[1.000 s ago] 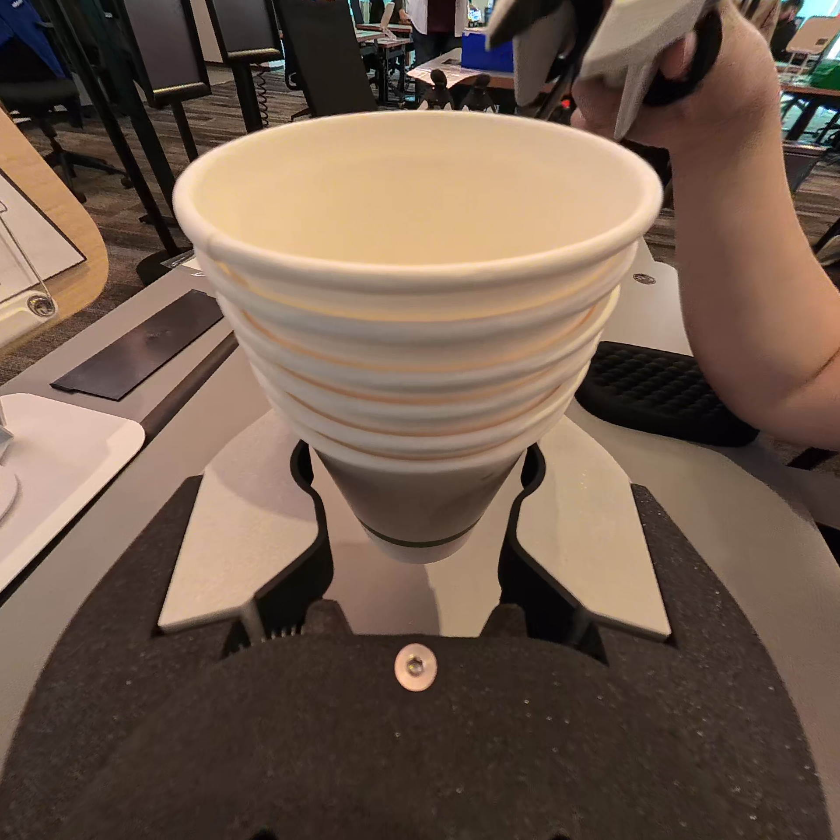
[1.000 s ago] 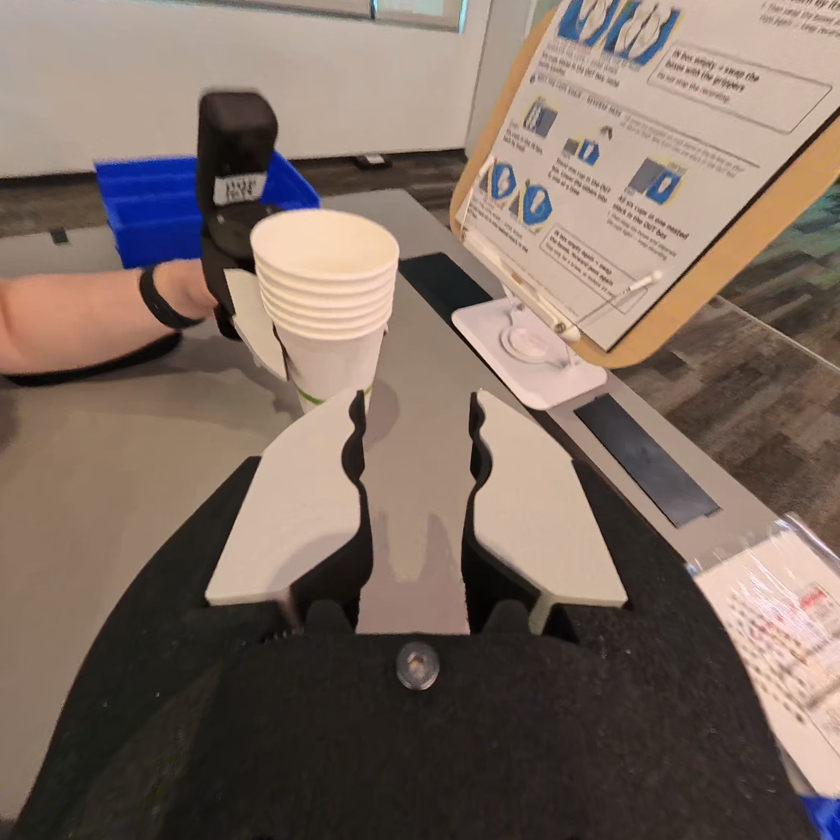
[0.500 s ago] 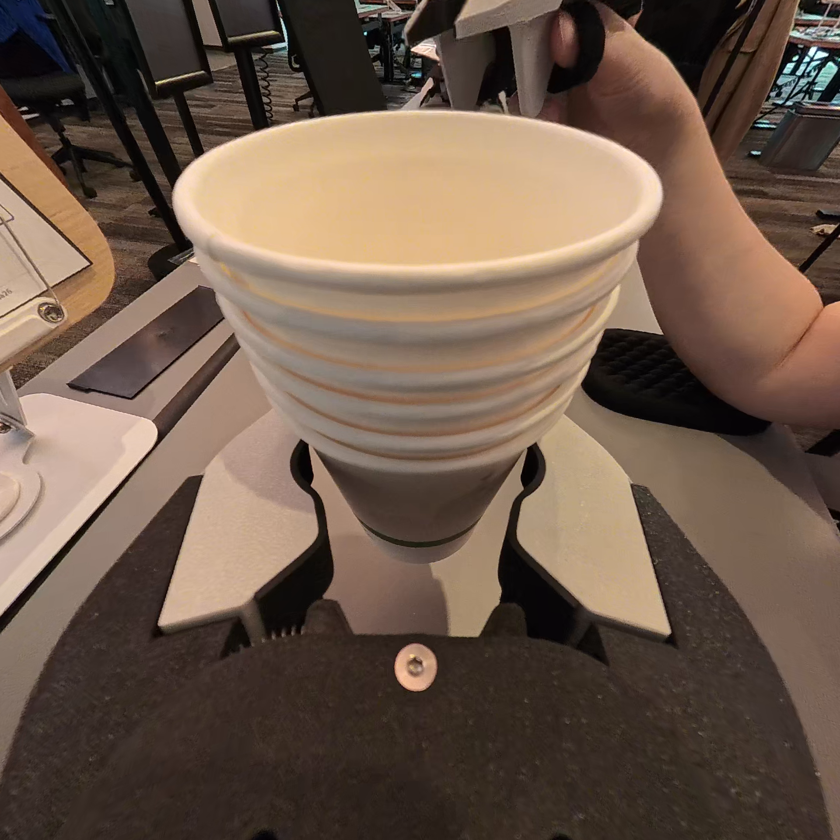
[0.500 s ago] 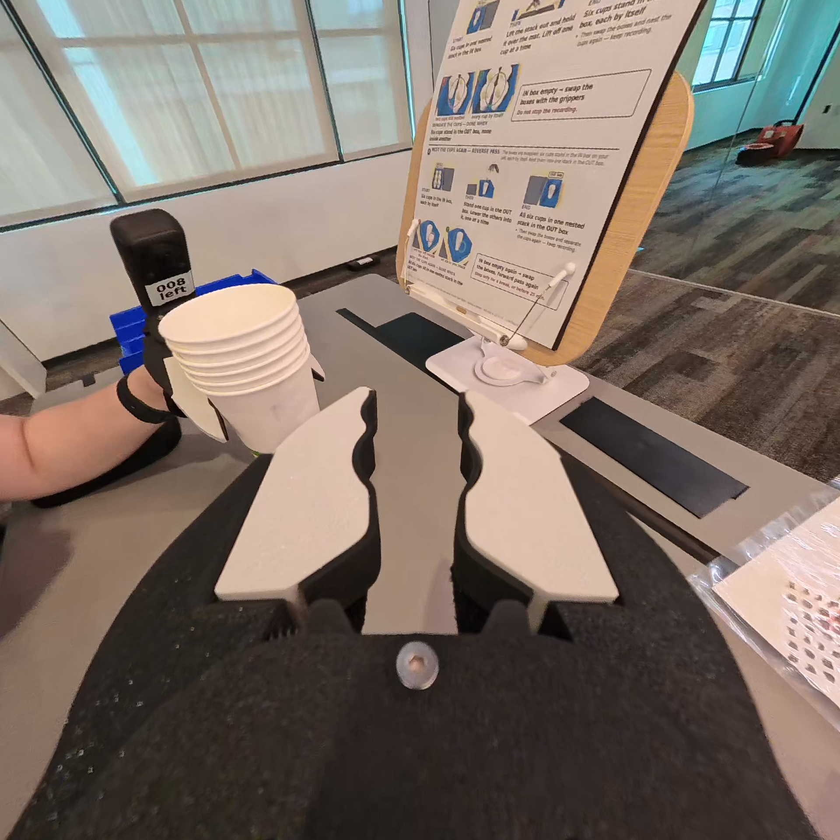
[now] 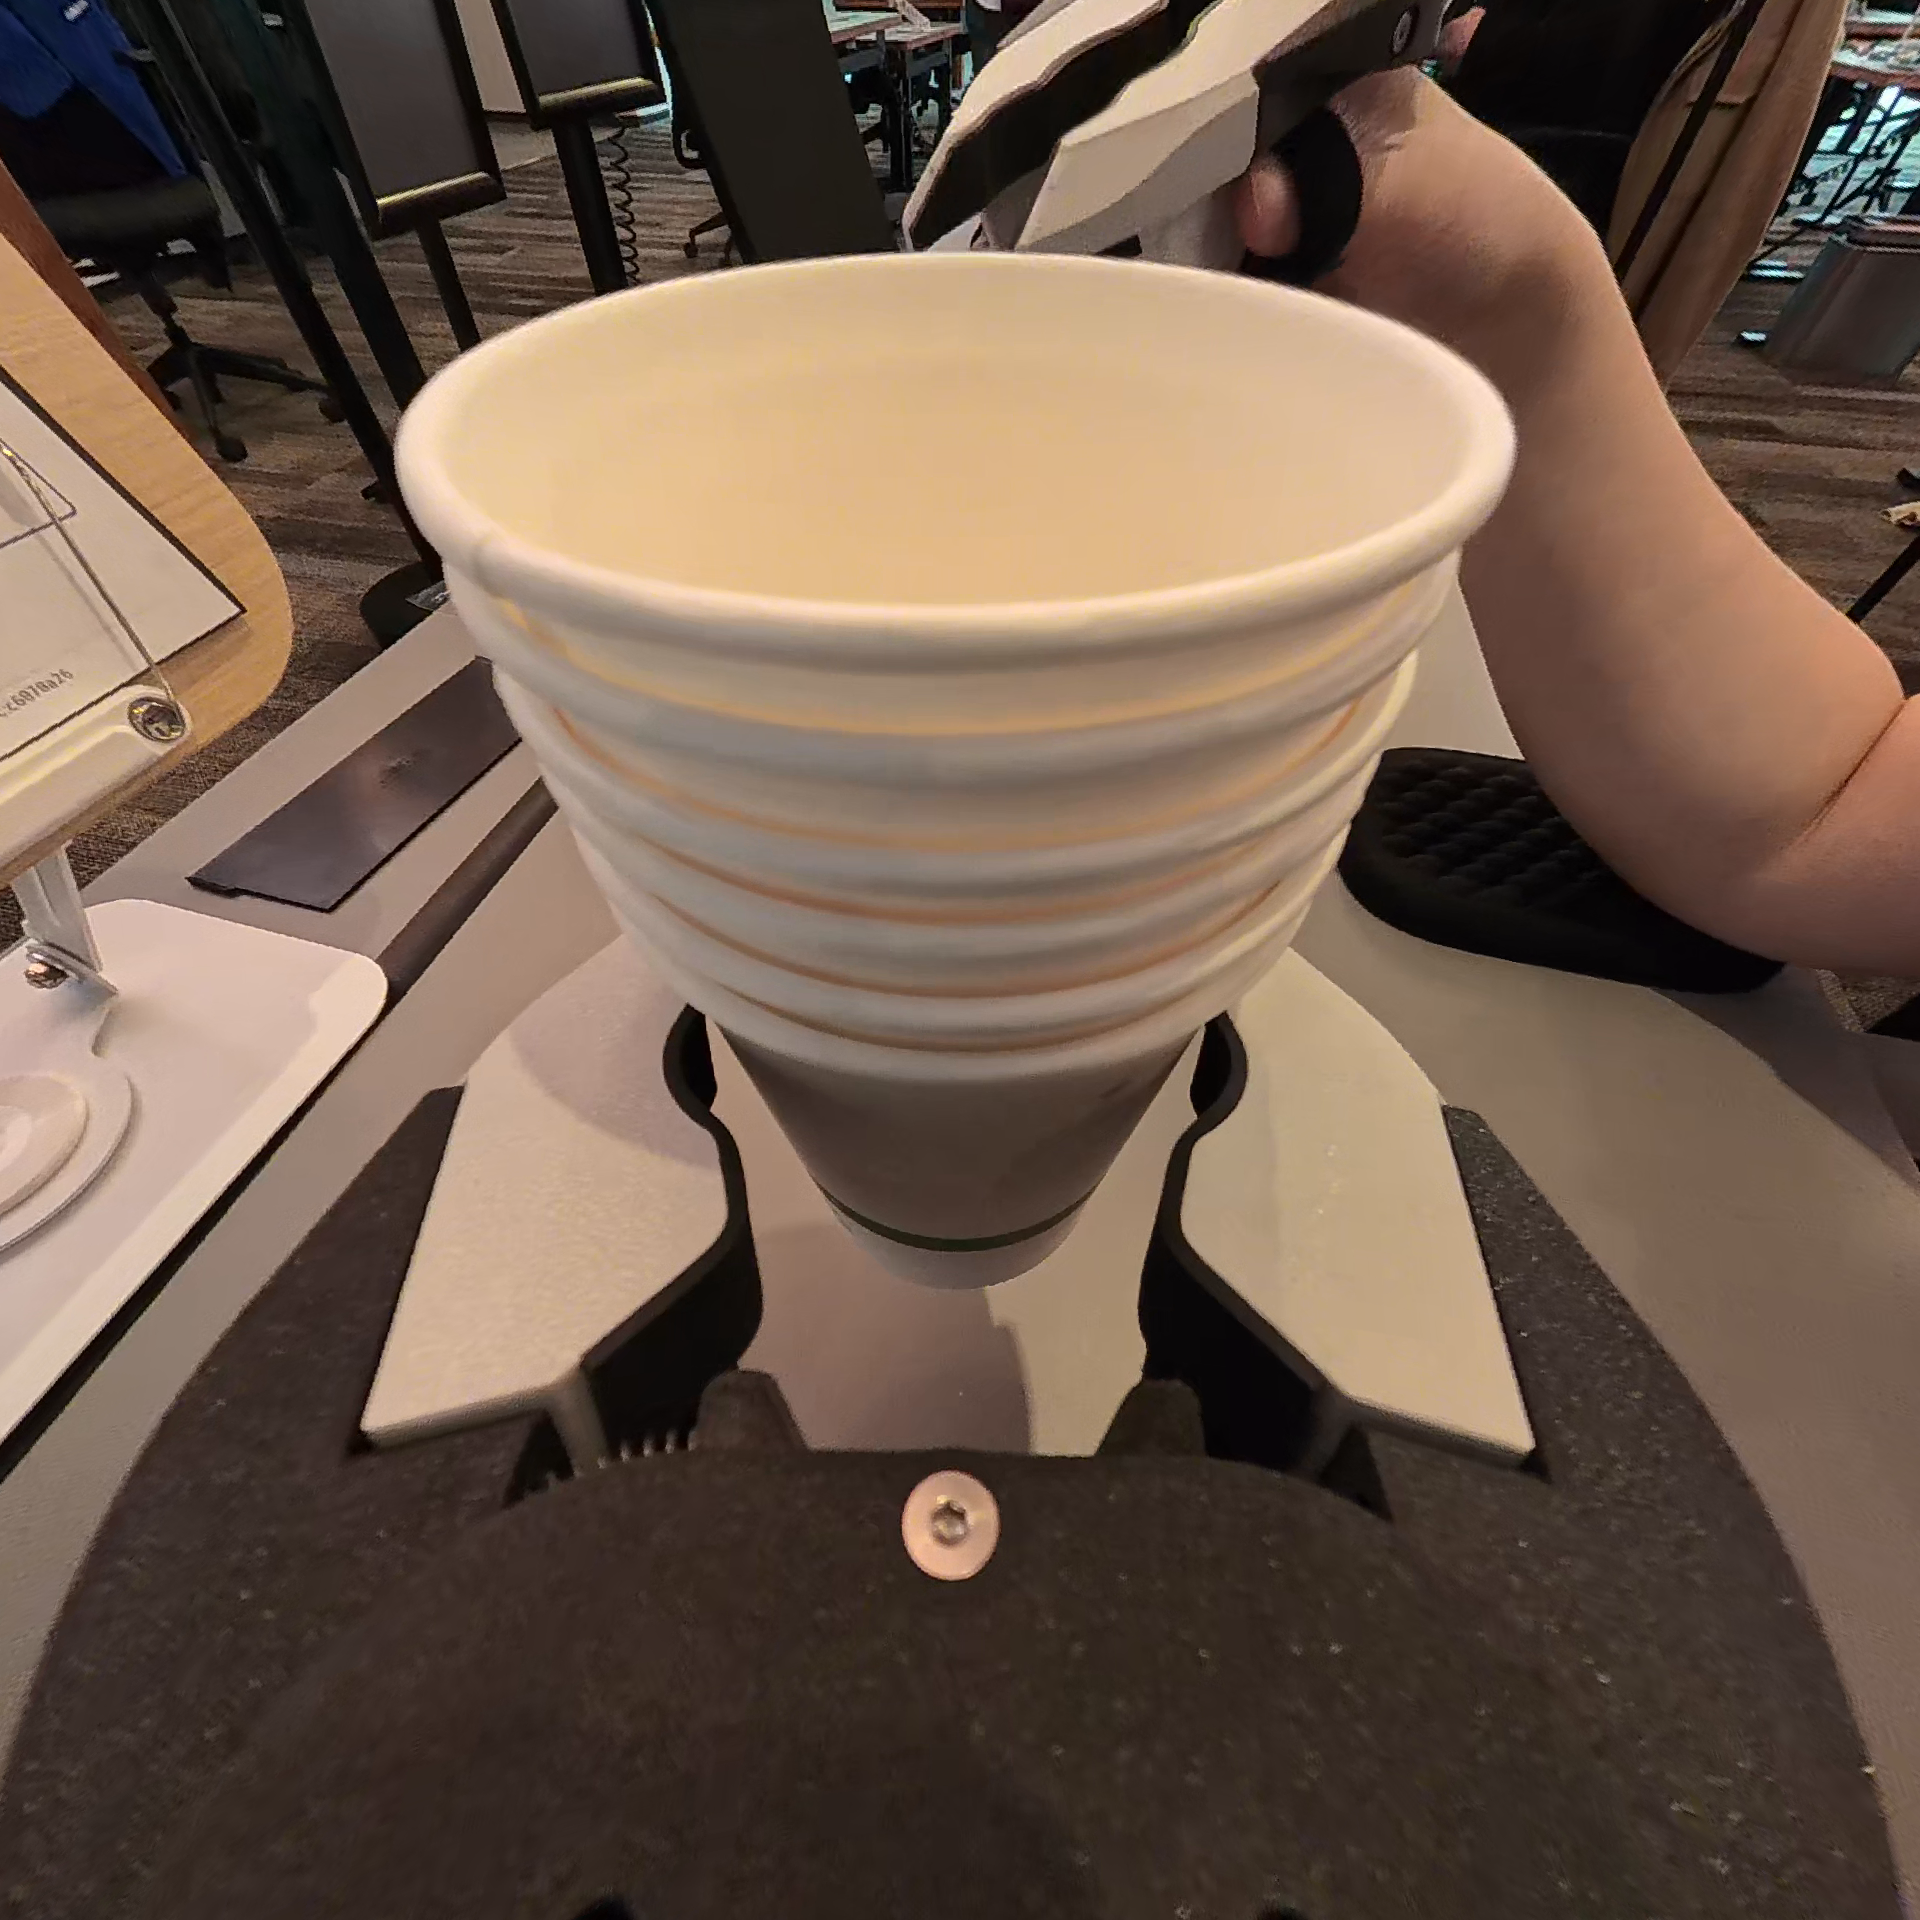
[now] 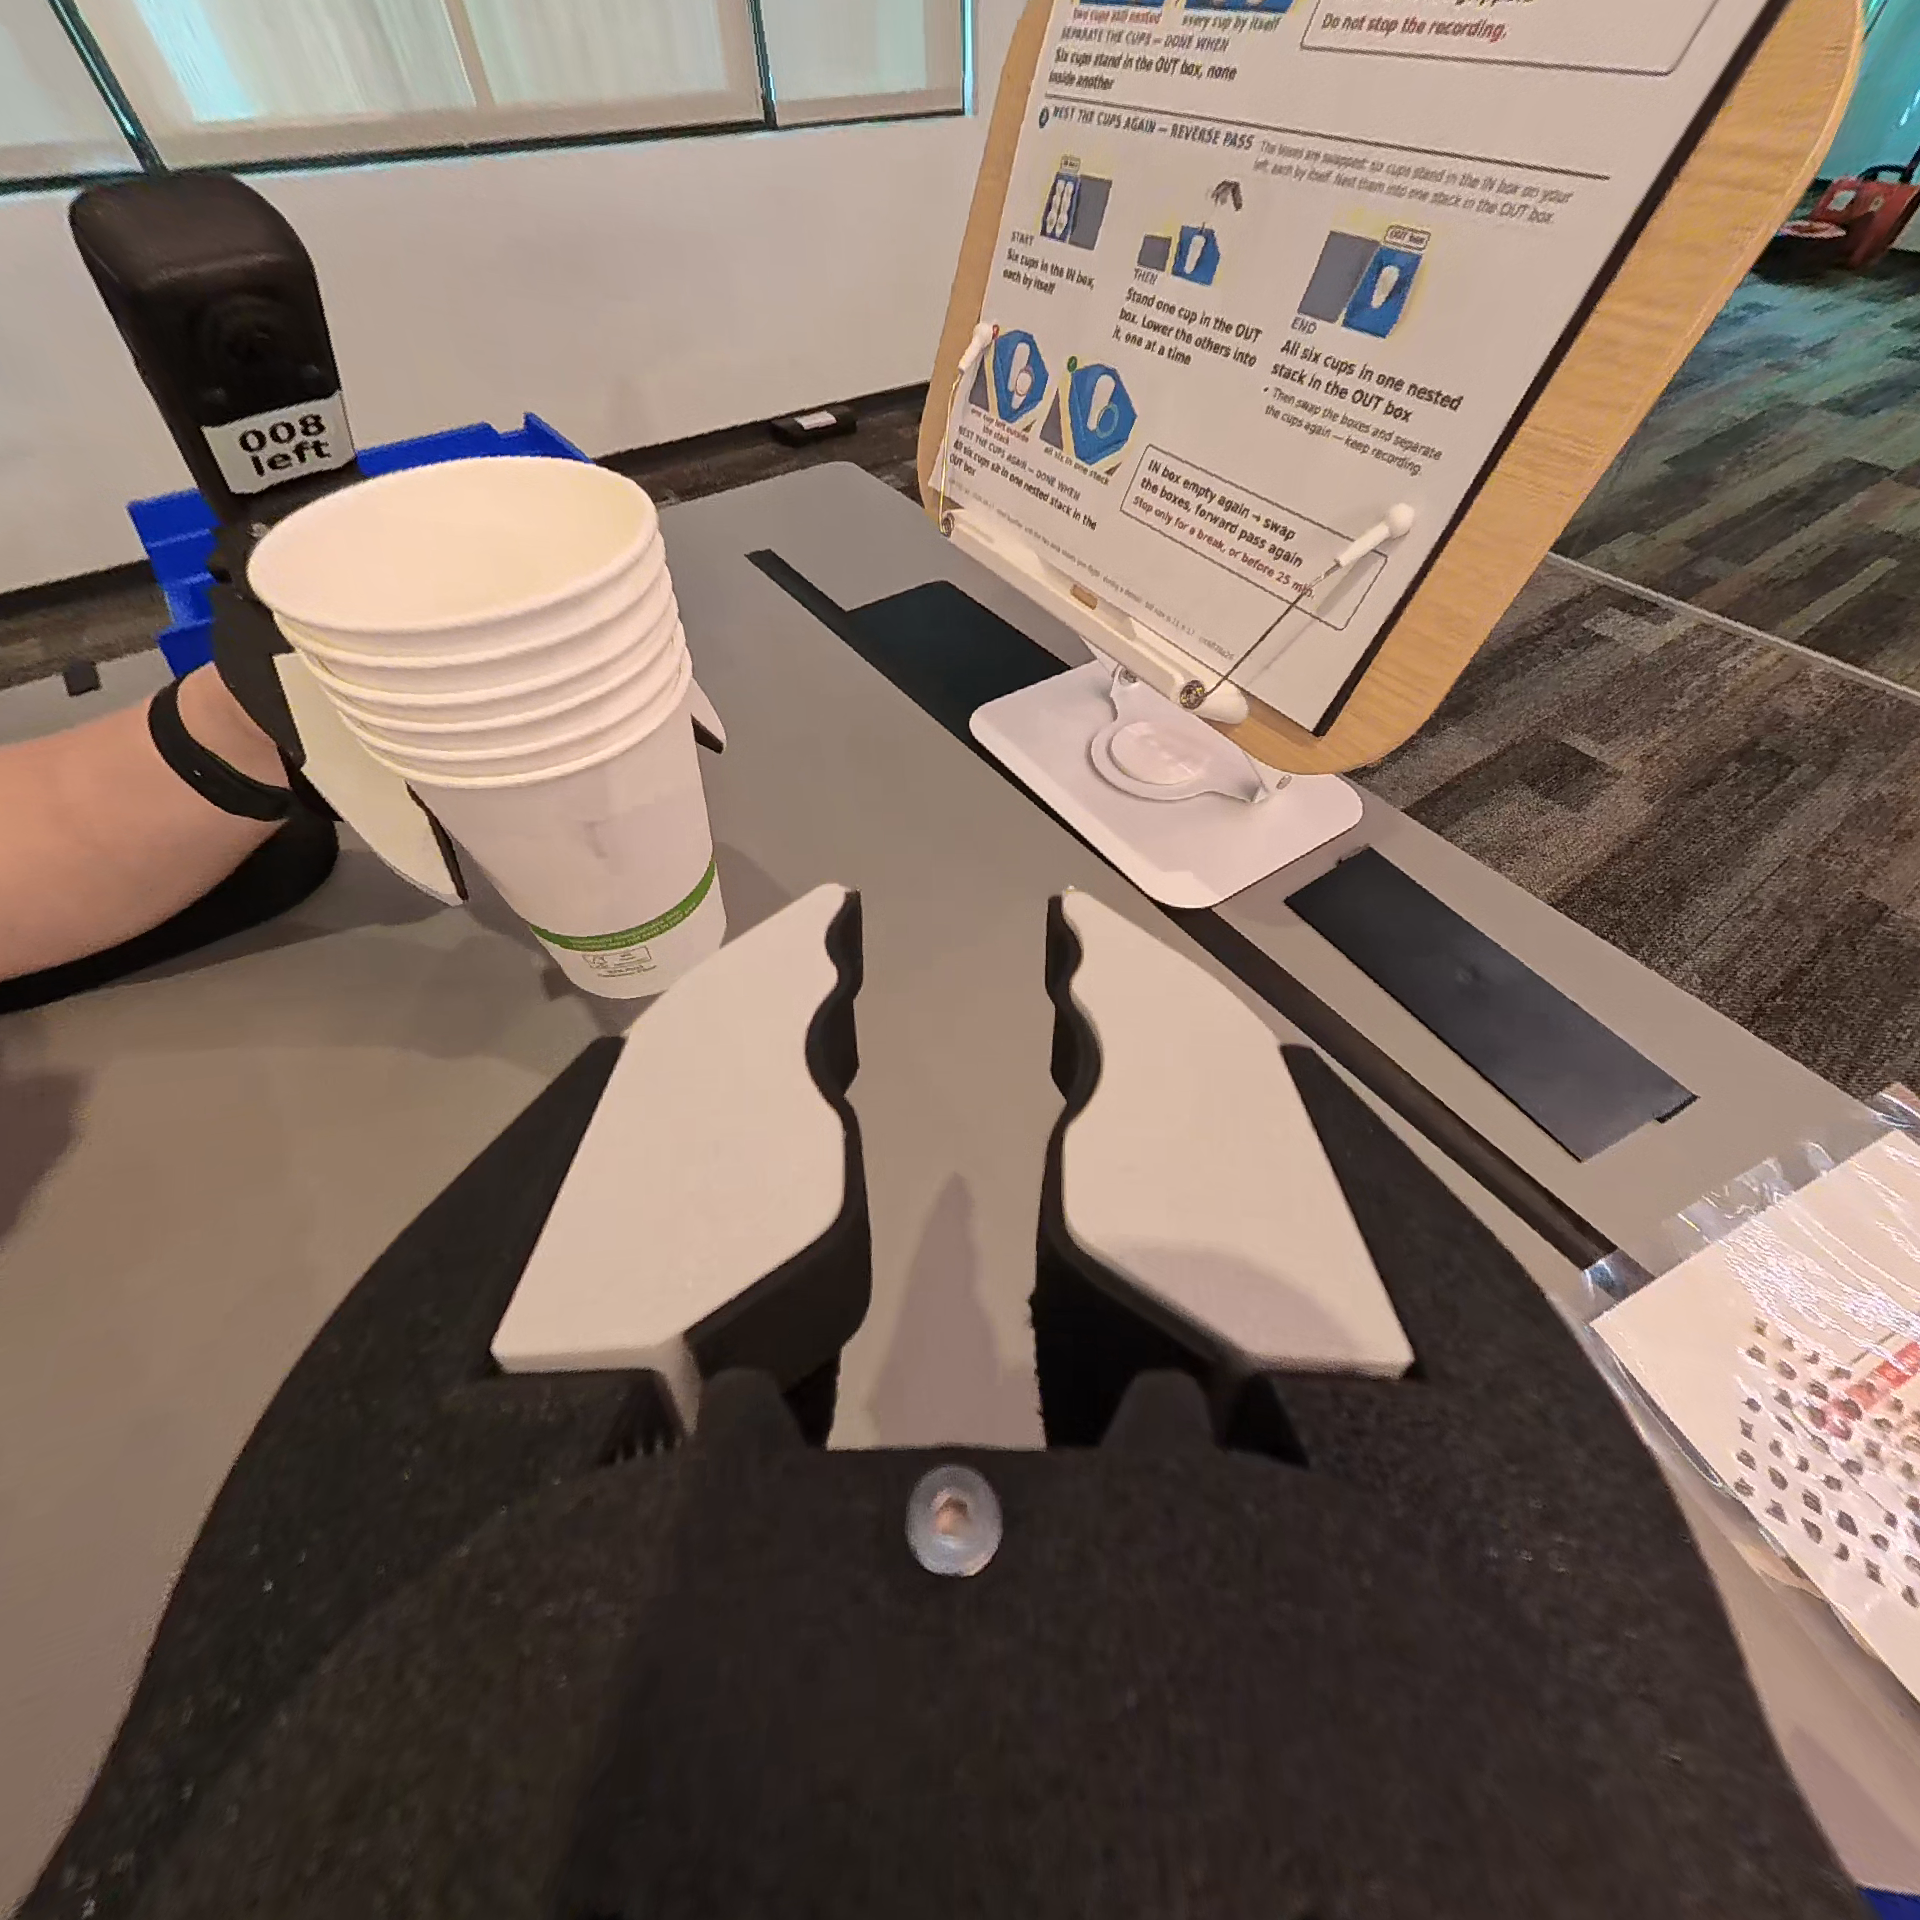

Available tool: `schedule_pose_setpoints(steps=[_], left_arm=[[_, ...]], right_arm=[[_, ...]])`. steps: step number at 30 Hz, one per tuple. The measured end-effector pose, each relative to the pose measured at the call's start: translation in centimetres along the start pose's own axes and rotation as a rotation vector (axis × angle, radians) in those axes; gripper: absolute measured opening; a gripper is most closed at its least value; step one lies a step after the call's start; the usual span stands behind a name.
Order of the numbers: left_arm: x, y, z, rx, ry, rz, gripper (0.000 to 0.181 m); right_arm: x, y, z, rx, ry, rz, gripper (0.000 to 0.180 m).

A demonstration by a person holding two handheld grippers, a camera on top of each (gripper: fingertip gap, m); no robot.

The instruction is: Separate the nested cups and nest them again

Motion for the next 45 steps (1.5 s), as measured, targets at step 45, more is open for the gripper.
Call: schedule_pose_setpoints(steps=[45], left_arm=[[-0.9, 0.7, 1.2, 0.003, 0.075, -0.036, 0.091]], right_arm=[[-8.6, 14.5, -8.8, 0.778, 0.669, -0.427, 0.011]])
Point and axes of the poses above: each gripper's, where its closed fingertips meet, x back along the fingers, z out of its underside, y = z × x across the jaws, the point moved 7 cm from there along x, back along the fingers, and after that the axes turned 1 degree about -y, right-handed, at the moved point
